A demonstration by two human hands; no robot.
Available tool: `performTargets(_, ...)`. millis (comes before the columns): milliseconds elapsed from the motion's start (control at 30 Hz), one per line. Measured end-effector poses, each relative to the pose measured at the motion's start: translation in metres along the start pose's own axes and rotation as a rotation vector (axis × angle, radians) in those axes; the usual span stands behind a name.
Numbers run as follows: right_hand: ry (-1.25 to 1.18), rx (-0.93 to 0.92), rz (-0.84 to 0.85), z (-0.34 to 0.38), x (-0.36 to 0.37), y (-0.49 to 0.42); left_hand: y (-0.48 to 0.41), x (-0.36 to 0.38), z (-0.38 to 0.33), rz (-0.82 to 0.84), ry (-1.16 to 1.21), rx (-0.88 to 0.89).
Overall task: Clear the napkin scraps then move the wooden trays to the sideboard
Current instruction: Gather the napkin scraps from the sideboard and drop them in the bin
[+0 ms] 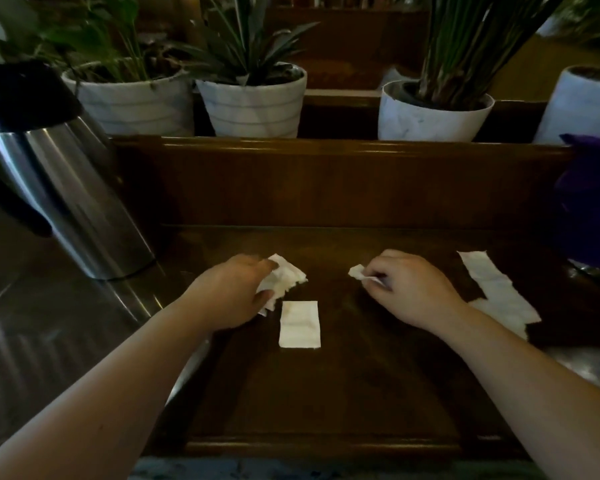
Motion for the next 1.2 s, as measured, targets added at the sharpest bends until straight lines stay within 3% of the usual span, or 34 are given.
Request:
performTargets(233,-0.065,-0.143,0.036,0.059,0.015,0.01,-0.014,0.001,0.001,-0.029,-0.029,0.142)
performTargets(567,-0.018,-0.127,0.202,0.086,0.056,-0.004,-0.012,-0.005,0.009,-0.25,0.123,0.277)
performTargets(733,-0.011,-0.189,0.12,0.095,0.053,-0.001,-0.009,-0.02,-0.002,-0.297,0.159,0.31)
performTargets(933,-0.246,-0.051,0.033,0.014,0.008,0.025,-0.004,-0.046,-0.053,-0.337,0.232,0.369)
performTargets(1200,-0.317,0.196,-0.129,-0.112,-0.043,0.08,-0.023,-0.04,-0.172,-0.265,0.239,0.509)
Point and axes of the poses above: each hand's wrist, its own y-axis away from the middle knuckle, its own x-axis out of the palm, z = x × y, the point moved 9 cm from there along -y, towards the middle knuckle, and after that the axes turned 9 degrees about z, right-handed, at the moved point
